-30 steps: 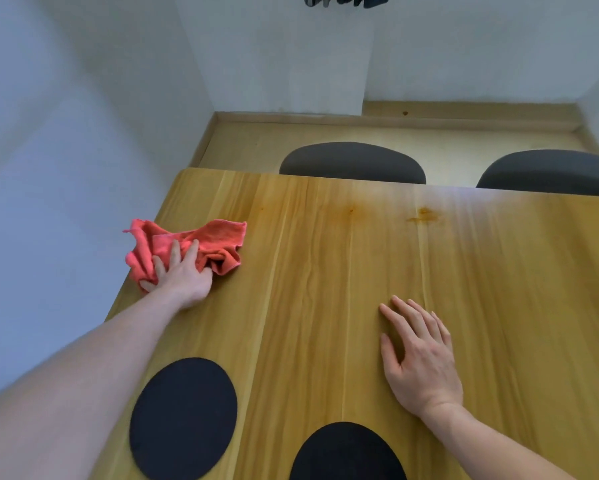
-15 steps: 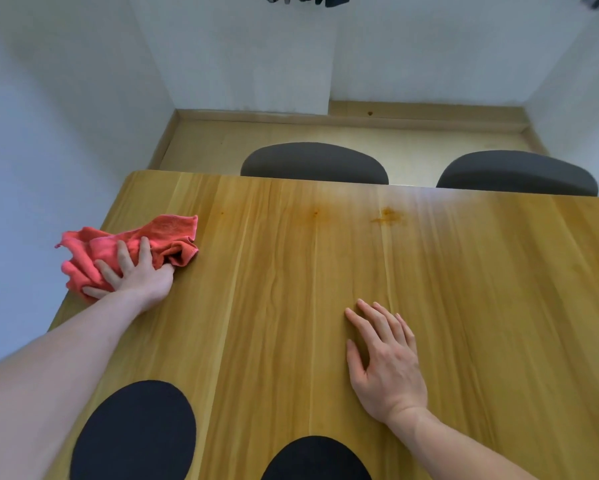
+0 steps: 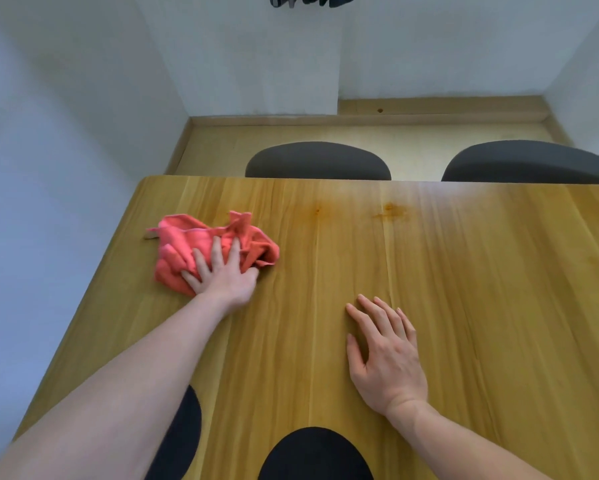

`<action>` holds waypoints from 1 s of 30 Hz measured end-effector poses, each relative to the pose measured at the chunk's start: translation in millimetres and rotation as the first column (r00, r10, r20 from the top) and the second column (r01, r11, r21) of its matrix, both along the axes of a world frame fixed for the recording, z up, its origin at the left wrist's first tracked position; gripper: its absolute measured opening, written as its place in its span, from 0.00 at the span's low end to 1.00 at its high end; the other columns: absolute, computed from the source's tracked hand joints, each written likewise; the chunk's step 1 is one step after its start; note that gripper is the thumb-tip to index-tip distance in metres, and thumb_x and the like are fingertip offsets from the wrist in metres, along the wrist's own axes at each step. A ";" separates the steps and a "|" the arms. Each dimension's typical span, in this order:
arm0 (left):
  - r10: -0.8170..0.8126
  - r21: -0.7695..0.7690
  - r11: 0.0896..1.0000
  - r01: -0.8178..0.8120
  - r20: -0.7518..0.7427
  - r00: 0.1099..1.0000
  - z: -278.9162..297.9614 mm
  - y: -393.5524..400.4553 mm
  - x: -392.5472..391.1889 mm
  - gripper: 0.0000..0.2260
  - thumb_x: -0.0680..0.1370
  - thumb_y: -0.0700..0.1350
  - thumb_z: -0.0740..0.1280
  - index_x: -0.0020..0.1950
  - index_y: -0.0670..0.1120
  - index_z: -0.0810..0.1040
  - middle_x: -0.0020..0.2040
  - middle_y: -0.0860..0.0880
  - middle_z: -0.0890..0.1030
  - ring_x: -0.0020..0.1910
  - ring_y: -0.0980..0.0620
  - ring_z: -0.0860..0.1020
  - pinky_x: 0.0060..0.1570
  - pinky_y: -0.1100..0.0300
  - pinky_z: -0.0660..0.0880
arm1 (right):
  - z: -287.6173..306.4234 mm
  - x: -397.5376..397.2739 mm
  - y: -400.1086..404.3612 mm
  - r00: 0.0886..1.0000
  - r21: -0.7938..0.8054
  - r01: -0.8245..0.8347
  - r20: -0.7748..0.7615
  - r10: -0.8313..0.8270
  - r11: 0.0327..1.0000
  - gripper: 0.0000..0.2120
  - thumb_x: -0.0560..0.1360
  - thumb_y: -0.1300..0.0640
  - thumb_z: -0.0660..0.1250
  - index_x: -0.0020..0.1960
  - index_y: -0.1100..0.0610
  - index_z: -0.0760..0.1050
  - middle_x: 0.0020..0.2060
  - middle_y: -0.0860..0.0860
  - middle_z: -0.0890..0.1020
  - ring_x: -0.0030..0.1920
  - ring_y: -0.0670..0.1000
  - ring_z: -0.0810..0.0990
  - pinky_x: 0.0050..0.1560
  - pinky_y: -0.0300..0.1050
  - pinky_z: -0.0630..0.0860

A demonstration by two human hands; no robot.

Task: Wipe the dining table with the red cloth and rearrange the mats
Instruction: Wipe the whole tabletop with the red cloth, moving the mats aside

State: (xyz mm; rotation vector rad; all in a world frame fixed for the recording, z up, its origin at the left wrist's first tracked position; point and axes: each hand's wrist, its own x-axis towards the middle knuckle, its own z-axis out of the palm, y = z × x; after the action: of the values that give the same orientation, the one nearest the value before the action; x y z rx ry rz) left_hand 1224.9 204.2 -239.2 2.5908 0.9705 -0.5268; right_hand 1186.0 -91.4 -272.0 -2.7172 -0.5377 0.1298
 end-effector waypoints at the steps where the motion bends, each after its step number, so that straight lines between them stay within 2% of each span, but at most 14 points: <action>1: -0.031 -0.009 0.999 0.031 0.005 1.000 0.3 -16.9 1.9 0.33 0.82 0.63 0.55 0.82 0.63 0.42 0.82 0.55 0.33 0.81 0.40 0.32 0.76 0.34 0.33 | 0.4 0.2 -0.3 1.000 0.014 -0.001 0.000 0.001 1.000 0.23 0.81 0.43 0.56 0.75 0.43 0.69 0.75 0.41 0.68 0.78 0.46 0.60 0.80 0.53 0.53; 4: -0.134 -0.064 0.989 0.134 0.010 0.991 -0.2 -71.2 11.1 0.32 0.82 0.62 0.54 0.82 0.63 0.41 0.82 0.55 0.32 0.80 0.41 0.30 0.75 0.34 0.31 | 1.8 0.6 -2.3 1.000 0.103 0.015 0.001 -0.015 0.995 0.20 0.80 0.46 0.58 0.71 0.43 0.73 0.73 0.40 0.70 0.77 0.45 0.62 0.80 0.52 0.54; 8: -0.212 -0.112 0.971 0.213 0.016 0.977 -4.7 -120.3 15.9 0.32 0.82 0.61 0.54 0.82 0.64 0.40 0.81 0.54 0.31 0.79 0.41 0.27 0.74 0.33 0.30 | 0.6 1.5 -6.7 0.997 0.314 0.078 -0.039 -0.069 0.946 0.13 0.79 0.52 0.61 0.61 0.45 0.79 0.66 0.39 0.76 0.73 0.43 0.68 0.78 0.50 0.59; 10: -0.216 -0.081 0.973 0.217 0.021 0.976 -7.2 -124.6 15.2 0.34 0.81 0.60 0.56 0.81 0.64 0.39 0.81 0.55 0.30 0.79 0.41 0.27 0.74 0.33 0.31 | 3.3 1.6 -9.0 0.991 0.449 0.128 -0.101 -0.092 0.884 0.10 0.80 0.56 0.64 0.58 0.46 0.80 0.61 0.38 0.78 0.70 0.40 0.70 0.76 0.47 0.63; 12: -0.209 -0.074 0.975 0.210 0.017 0.978 -7.8 -124.0 14.5 0.35 0.81 0.59 0.57 0.81 0.64 0.38 0.81 0.55 0.29 0.78 0.41 0.27 0.74 0.33 0.31 | 14.0 5.0 -18.6 0.971 0.591 0.214 -0.218 -0.101 0.778 0.11 0.80 0.61 0.66 0.55 0.47 0.81 0.58 0.38 0.79 0.66 0.38 0.73 0.70 0.42 0.71; 14: -0.212 -0.081 0.974 0.211 0.001 0.977 -6.3 -122.2 15.9 0.36 0.81 0.59 0.57 0.81 0.64 0.37 0.81 0.55 0.28 0.78 0.41 0.26 0.74 0.33 0.31 | 24.3 14.5 -41.5 0.951 0.654 0.289 -0.282 -0.128 0.700 0.13 0.79 0.64 0.66 0.54 0.47 0.81 0.58 0.39 0.78 0.63 0.38 0.75 0.65 0.40 0.74; 15: -0.213 -0.079 0.974 0.212 -0.006 0.977 -6.1 -123.0 16.2 0.36 0.81 0.59 0.57 0.81 0.64 0.36 0.80 0.55 0.28 0.78 0.41 0.26 0.74 0.33 0.31 | 27.3 19.8 -60.1 0.951 0.647 0.298 -0.269 -0.155 0.702 0.14 0.78 0.65 0.67 0.54 0.47 0.81 0.59 0.41 0.78 0.63 0.40 0.76 0.65 0.41 0.74; 17: -0.213 -0.080 0.974 0.211 -0.012 0.977 -5.7 -124.9 16.7 0.36 0.82 0.58 0.57 0.81 0.64 0.36 0.80 0.55 0.28 0.78 0.42 0.26 0.74 0.34 0.30 | 29.1 31.6 -109.4 0.958 0.561 0.285 -0.180 -0.221 0.777 0.15 0.76 0.67 0.68 0.55 0.49 0.81 0.60 0.43 0.77 0.64 0.45 0.75 0.66 0.47 0.72; 20: -0.200 -0.084 0.977 0.198 -0.007 0.980 -5.5 -124.3 16.7 0.35 0.81 0.59 0.57 0.81 0.65 0.37 0.80 0.56 0.29 0.79 0.43 0.27 0.74 0.34 0.30 | 29.8 50.8 -192.5 0.956 0.326 0.287 -0.036 -0.292 0.901 0.18 0.74 0.68 0.71 0.59 0.49 0.80 0.64 0.45 0.75 0.66 0.52 0.73 0.67 0.55 0.70; 22: -0.192 -0.082 0.978 0.191 -0.004 0.981 -4.8 -125.3 17.3 0.35 0.81 0.59 0.57 0.80 0.65 0.37 0.81 0.56 0.29 0.79 0.43 0.28 0.74 0.35 0.29 | 25.4 61.6 -242.4 0.953 0.138 0.295 0.034 -0.302 0.946 0.21 0.74 0.65 0.72 0.63 0.48 0.78 0.67 0.47 0.74 0.67 0.57 0.73 0.68 0.63 0.70; 24: -0.181 -0.083 0.980 0.180 -0.004 0.984 -3.7 -126.8 17.4 0.35 0.81 0.58 0.57 0.80 0.66 0.37 0.81 0.57 0.30 0.79 0.44 0.28 0.74 0.36 0.30 | 18.9 64.0 -272.6 0.957 0.003 0.284 0.061 -0.284 0.959 0.19 0.78 0.57 0.69 0.68 0.49 0.76 0.70 0.49 0.72 0.69 0.59 0.71 0.69 0.67 0.69; 26: -0.169 -0.078 0.983 0.169 0.002 0.986 -3.2 -130.0 18.4 0.35 0.81 0.58 0.58 0.80 0.66 0.38 0.81 0.57 0.30 0.79 0.44 0.29 0.75 0.36 0.31 | 11.1 59.5 -285.4 0.963 -0.044 0.263 0.076 -0.259 0.964 0.20 0.81 0.51 0.63 0.72 0.50 0.73 0.73 0.50 0.71 0.73 0.57 0.67 0.74 0.65 0.64; 30: -0.147 -0.055 0.988 0.147 0.003 0.989 -4.5 -130.1 16.8 0.34 0.82 0.57 0.58 0.80 0.67 0.39 0.81 0.58 0.31 0.80 0.46 0.30 0.76 0.37 0.31 | 10.1 58.5 -285.5 0.963 -0.032 0.267 0.037 -0.266 0.963 0.22 0.80 0.51 0.65 0.74 0.49 0.72 0.75 0.48 0.69 0.76 0.52 0.63 0.79 0.59 0.56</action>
State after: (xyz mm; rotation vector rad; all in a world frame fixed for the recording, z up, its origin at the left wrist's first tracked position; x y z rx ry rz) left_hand 1241.7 74.0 -243.7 2.6258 0.7579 -0.5835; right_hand 1244.5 -376.9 -262.0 -2.8001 -0.1747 0.0255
